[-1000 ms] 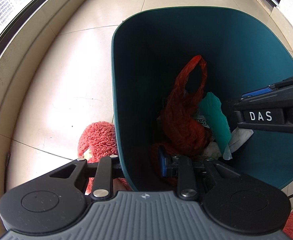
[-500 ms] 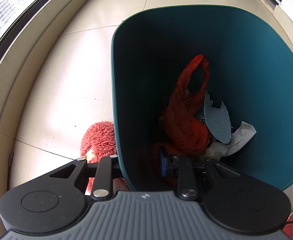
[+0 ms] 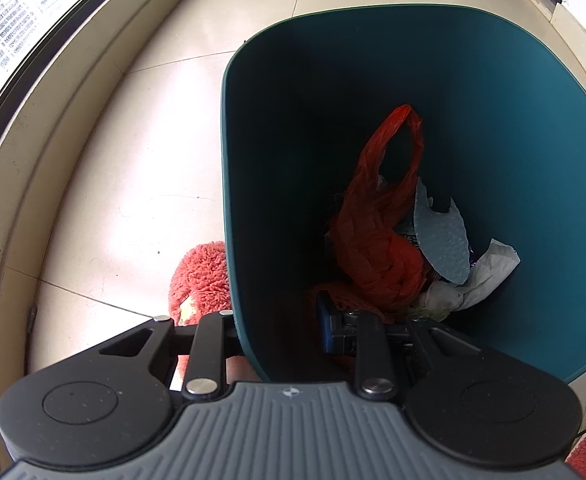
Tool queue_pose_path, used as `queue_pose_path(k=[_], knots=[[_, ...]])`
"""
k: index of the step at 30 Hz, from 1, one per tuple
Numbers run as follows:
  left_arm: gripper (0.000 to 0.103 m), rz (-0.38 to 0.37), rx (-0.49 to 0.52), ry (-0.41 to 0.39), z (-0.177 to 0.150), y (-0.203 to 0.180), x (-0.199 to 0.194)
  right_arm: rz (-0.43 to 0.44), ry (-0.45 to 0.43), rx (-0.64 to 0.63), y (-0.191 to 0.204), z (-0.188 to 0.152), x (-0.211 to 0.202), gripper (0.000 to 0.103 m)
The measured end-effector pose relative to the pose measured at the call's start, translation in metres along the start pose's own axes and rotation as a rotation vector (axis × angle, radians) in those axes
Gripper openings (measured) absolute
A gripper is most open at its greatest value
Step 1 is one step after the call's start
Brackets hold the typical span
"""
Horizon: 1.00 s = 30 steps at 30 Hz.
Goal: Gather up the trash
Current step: 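Move the right tool down to the coffee stick sachet, then grasp the yellow-and-white coffee sachet with the right tool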
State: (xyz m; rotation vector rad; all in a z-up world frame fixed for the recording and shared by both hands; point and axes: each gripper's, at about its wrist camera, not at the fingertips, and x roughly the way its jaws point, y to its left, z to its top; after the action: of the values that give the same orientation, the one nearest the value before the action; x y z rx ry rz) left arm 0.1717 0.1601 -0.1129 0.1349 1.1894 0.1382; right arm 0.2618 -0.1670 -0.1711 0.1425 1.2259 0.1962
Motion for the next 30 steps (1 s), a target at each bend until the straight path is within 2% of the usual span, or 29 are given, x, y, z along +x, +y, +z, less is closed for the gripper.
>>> queue_pose_path(k=[4, 9, 13, 19, 22, 25, 27, 29, 30], knots=[[0.027, 0.007, -0.004, 0.006, 0.001, -0.002, 0.001, -0.052, 0.055, 0.037, -0.035, -0.013, 0.037, 0.086], [0.027, 0.01, 0.001, 0.009, 0.001, -0.003, 0.003, -0.107, 0.139, 0.145, -0.078, -0.032, 0.086, 0.087], [0.027, 0.02, 0.011, 0.013, 0.0, -0.006, 0.005, -0.149, 0.2, 0.18, -0.096, -0.045, 0.117, 0.085], [0.027, 0.023, 0.02, 0.031, 0.0, -0.009, 0.012, -0.155, 0.232, 0.187, -0.107, -0.059, 0.142, 0.082], [0.027, 0.02, 0.018, 0.037, 0.001, -0.009, 0.015, -0.153, 0.241, 0.16, -0.113, -0.064, 0.14, 0.073], [0.027, 0.023, 0.02, 0.041, 0.001, -0.01, 0.018, -0.168, 0.212, 0.139, -0.111, -0.066, 0.138, 0.066], [0.027, 0.022, 0.021, 0.042, 0.001, -0.01, 0.018, -0.188, 0.198, 0.128, -0.109, -0.068, 0.136, 0.054], [0.027, 0.021, 0.019, 0.042, 0.001, -0.01, 0.019, -0.198, 0.196, 0.121, -0.106, -0.069, 0.135, 0.032], [0.027, 0.02, 0.019, 0.041, 0.0, -0.009, 0.018, -0.198, 0.196, 0.116, -0.103, -0.07, 0.135, 0.031]])
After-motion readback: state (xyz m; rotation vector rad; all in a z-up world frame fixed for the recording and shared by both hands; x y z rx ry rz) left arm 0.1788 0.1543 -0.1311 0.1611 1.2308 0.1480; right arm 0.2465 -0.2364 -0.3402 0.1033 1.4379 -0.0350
